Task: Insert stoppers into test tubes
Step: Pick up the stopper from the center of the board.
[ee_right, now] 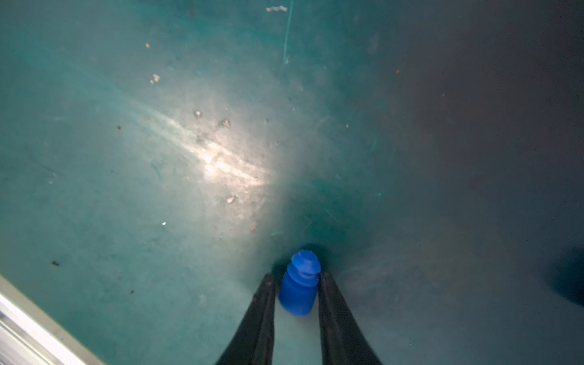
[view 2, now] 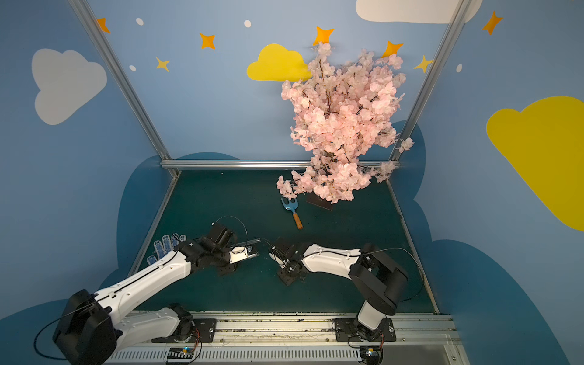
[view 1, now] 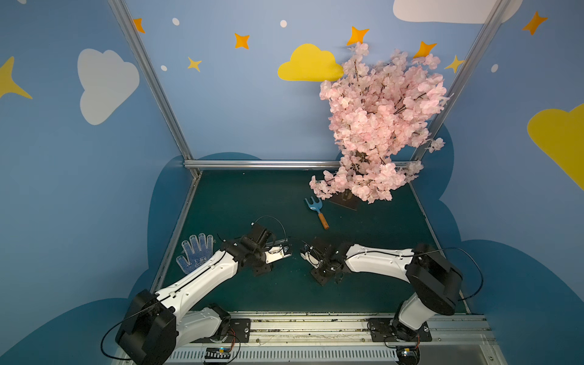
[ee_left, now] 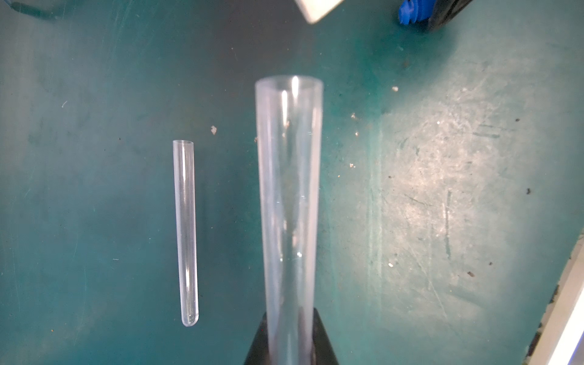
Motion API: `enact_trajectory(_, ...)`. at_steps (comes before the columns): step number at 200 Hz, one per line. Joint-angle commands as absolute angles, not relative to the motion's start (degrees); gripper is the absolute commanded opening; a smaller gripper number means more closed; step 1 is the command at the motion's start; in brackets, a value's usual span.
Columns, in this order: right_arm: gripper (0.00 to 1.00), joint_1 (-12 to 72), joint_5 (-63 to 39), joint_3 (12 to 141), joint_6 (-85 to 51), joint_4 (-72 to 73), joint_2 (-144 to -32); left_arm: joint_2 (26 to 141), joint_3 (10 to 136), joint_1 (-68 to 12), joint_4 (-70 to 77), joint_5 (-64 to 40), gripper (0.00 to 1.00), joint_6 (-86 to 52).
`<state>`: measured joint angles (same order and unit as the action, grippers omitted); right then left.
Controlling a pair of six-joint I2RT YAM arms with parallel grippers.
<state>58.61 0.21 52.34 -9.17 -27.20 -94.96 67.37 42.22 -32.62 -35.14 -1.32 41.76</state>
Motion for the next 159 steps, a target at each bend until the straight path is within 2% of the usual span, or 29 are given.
enact_trajectory(1, 0.26, 58.8, 1.0, 53.3, -9.5, -27.1, -96.5, 66.6, 42.1, -32.4, -35.8, -1.2, 0.02, 41.9)
enact_trajectory(77, 0.18, 58.9, 0.9, 53.3, -9.5, -27.2, -97.1, 66.5, 42.0, -32.4, -35.8, -1.0, 0.03, 42.1)
enact_trajectory(159, 0.15, 58.1, -1.6, 51.8, -9.5, -25.9, -92.6, 65.3, 41.5, -32.4, -34.4, 0.0, 0.03, 42.7)
